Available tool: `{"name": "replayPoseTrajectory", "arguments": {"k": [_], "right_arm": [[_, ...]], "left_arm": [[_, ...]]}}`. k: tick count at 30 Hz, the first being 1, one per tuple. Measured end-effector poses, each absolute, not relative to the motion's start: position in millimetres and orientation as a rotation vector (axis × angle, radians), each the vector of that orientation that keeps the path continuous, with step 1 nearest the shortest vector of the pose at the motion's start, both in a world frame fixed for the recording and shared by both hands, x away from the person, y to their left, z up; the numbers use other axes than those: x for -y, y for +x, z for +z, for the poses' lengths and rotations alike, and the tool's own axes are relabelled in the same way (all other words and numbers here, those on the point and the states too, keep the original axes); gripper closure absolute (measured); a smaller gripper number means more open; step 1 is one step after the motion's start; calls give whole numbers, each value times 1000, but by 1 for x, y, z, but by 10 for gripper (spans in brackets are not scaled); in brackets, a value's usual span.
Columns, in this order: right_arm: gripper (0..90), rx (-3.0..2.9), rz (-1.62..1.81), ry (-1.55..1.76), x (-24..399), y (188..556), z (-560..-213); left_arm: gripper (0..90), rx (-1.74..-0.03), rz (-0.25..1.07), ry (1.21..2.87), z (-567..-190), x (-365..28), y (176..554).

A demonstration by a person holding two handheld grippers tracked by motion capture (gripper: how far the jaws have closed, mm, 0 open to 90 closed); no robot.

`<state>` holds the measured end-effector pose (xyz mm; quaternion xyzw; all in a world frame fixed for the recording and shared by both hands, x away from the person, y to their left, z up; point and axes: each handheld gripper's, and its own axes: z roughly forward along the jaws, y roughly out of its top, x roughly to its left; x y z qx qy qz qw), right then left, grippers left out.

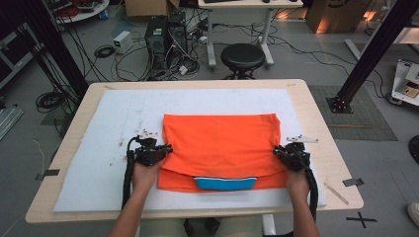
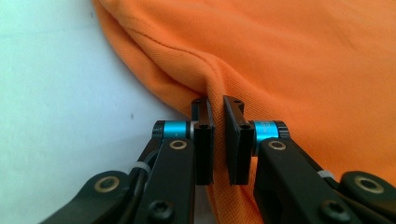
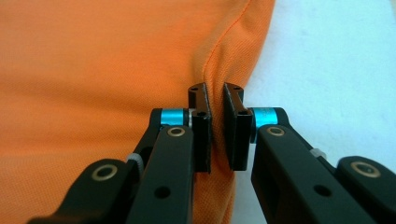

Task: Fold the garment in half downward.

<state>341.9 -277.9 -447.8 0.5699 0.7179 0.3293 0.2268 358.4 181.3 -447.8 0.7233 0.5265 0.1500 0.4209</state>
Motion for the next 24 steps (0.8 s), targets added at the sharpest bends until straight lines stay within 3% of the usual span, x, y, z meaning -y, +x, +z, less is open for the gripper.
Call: {"name": "replayPoseTrajectory", "arguments": {"k": [12,13,16,19,22,24], "right_arm": [[826,-1909,898,1565,276,340,-444],[796,-1903,915,1575,277,339,-444],[524,-1885,970,1564,280,337,-444],[343,-1864,1042,1478,281,331,-435],[227,-1874,1077,1368,279,324,-427],[216,-1889,1102,1312,277,319,-424]], "left_arm": [[799,-1280,409,1772,-447,-188,361],[766,-1276,422,1768,-446,-189,359],[664,-1246,394,1719,-442,-200,354],[521,-1175,418,1648,-434,-212,344],[343,-1116,432,1599,-428,-220,336],[240,-1087,454,1592,-426,-223,331]]}}
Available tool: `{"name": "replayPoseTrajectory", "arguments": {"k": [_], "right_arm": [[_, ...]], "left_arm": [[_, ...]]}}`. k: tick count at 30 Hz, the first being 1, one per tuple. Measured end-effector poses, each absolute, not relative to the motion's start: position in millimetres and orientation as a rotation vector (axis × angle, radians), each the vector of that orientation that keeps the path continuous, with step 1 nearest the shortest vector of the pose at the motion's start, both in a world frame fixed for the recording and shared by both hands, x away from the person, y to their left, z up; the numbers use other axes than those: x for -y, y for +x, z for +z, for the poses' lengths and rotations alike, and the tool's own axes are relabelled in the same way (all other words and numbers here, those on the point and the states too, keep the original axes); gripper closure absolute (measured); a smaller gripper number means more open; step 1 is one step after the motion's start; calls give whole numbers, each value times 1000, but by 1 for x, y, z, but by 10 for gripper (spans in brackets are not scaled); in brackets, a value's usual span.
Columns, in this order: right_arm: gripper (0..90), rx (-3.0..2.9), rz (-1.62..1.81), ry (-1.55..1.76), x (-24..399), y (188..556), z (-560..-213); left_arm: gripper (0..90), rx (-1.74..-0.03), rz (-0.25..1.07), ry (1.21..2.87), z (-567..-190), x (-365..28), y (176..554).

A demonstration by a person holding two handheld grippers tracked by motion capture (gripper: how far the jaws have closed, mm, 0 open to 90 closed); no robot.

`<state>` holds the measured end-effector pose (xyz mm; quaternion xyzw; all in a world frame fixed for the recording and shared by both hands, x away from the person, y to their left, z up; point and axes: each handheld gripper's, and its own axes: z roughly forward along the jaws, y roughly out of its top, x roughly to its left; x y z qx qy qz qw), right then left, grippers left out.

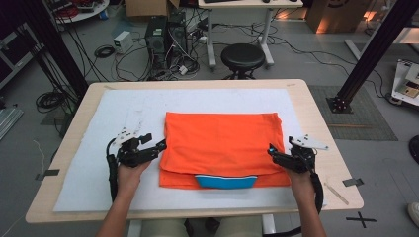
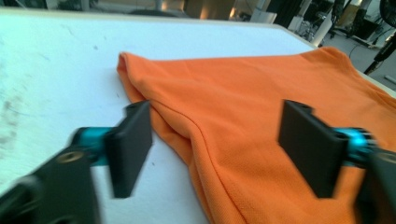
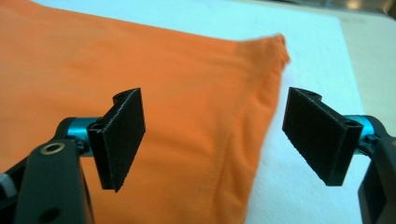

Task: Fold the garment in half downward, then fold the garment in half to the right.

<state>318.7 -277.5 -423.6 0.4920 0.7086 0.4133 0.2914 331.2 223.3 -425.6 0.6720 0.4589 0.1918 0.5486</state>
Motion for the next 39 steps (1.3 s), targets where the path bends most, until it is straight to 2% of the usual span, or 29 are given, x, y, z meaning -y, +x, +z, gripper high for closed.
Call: {"name": "replayPoseTrajectory", "arguments": {"k": [12,27,39], "right_arm": [[215,-1946,1193,1214,281,294,-412],[214,-1901,1240,1240,289,286,-412],[214,-1921,1239,1230,283,288,-412]], "left_arm": [[221,-946,469,1624,-422,-227,305],[221,-950,489,1611,-418,-235,295],[224,-1010,471,1669,-422,-229,294]]}}
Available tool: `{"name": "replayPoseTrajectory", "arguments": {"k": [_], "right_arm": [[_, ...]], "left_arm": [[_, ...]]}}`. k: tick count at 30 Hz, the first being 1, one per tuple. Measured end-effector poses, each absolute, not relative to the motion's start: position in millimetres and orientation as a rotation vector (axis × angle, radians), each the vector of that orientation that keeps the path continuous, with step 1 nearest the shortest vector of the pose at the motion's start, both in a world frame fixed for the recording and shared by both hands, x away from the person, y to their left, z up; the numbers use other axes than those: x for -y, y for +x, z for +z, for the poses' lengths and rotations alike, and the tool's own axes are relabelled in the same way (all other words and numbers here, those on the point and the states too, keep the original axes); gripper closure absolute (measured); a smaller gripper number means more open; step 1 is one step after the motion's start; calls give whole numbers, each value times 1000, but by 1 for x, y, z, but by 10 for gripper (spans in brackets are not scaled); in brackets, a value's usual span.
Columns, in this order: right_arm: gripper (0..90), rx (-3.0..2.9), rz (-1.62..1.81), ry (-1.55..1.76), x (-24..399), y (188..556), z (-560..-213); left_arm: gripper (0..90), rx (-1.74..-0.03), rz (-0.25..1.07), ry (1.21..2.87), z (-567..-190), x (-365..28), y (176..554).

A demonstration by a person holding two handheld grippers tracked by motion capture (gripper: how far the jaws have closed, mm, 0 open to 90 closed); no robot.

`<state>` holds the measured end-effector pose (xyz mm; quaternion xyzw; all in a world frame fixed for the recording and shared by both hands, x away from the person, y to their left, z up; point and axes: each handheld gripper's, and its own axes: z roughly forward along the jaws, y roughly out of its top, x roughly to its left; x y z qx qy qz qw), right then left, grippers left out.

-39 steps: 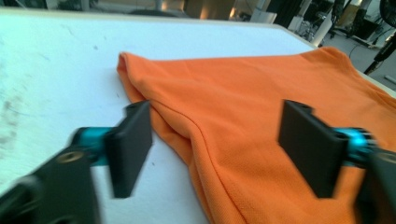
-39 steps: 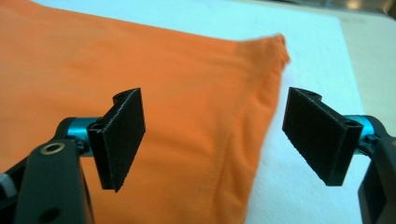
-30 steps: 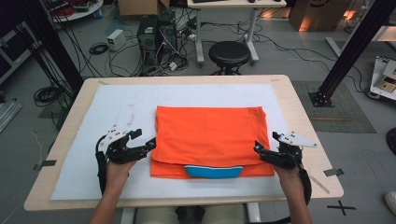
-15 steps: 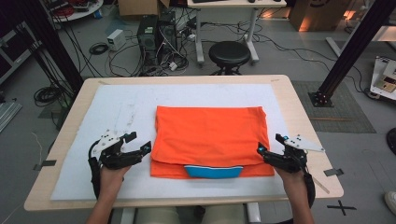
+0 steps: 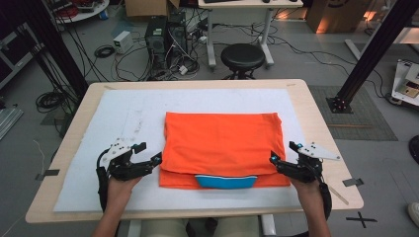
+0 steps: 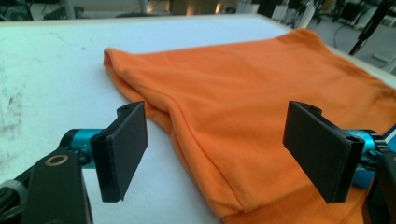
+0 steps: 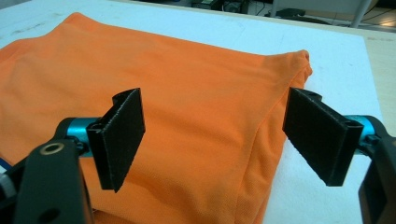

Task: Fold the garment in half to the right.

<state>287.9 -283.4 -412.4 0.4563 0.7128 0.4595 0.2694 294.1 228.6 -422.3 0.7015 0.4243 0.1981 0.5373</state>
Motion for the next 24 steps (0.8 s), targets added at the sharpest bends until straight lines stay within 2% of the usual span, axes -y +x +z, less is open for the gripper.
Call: {"name": "replayPoseTrajectory", "arguments": {"k": [6,9,11,13,24], "right_arm": [[214,-1932,1235,1213,282,289,-413],[214,-1942,1238,1213,280,290,-414],[214,-1957,1234,1208,277,291,-415],[214,-1968,1229,1200,275,291,-416],[214,-1981,1230,1190,274,290,-416]], "left_arm": [[277,-1051,459,1726,-428,-221,292],[392,-1093,455,1745,-432,-217,291],[396,-1126,450,1758,-435,-213,292],[442,-1147,438,1780,-438,-210,293],[479,-1200,465,1857,-446,-201,295]]}}
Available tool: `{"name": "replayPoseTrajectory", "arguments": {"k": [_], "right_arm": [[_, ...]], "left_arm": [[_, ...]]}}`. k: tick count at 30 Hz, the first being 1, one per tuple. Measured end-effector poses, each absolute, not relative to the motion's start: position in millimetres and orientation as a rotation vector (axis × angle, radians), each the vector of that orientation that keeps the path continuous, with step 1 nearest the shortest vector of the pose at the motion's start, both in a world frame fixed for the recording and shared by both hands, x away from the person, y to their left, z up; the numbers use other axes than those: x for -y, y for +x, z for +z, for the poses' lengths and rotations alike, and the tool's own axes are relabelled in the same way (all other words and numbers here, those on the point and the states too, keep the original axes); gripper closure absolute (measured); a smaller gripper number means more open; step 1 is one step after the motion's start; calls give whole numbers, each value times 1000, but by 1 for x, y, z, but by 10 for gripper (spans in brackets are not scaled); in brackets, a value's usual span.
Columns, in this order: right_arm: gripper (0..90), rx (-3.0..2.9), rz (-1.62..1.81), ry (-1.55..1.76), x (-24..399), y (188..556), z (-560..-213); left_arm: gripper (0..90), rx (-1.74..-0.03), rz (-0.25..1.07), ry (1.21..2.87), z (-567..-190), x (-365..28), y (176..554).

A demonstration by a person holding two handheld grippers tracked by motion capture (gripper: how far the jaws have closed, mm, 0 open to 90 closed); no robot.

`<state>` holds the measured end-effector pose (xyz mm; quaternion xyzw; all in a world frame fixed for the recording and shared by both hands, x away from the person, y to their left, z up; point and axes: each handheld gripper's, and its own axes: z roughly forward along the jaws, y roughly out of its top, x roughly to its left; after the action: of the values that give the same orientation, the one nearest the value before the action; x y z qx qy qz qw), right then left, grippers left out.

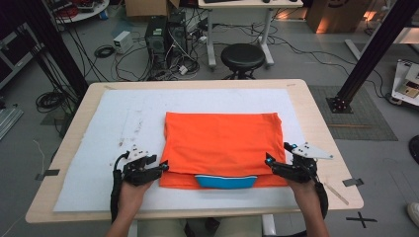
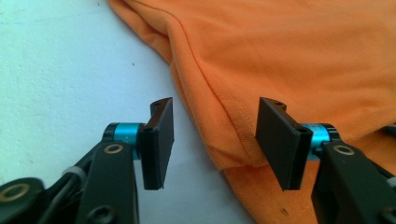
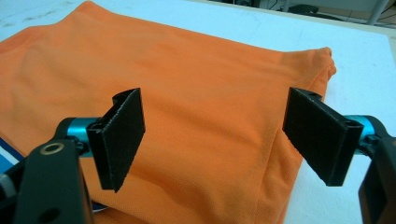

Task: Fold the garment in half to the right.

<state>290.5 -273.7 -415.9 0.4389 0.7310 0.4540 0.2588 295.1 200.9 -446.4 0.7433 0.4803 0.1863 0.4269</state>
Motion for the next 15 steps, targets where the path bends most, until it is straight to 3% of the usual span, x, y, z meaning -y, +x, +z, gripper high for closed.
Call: {"name": "replayPoseTrajectory", "arguments": {"k": [11,15], "right_arm": [[214,-1998,1236,1189,272,292,-417],[214,-2005,1235,1188,271,293,-418]], "left_arm": [[592,-1227,509,1911,-451,-188,288],[674,-1211,510,1920,-451,-186,287]]}}
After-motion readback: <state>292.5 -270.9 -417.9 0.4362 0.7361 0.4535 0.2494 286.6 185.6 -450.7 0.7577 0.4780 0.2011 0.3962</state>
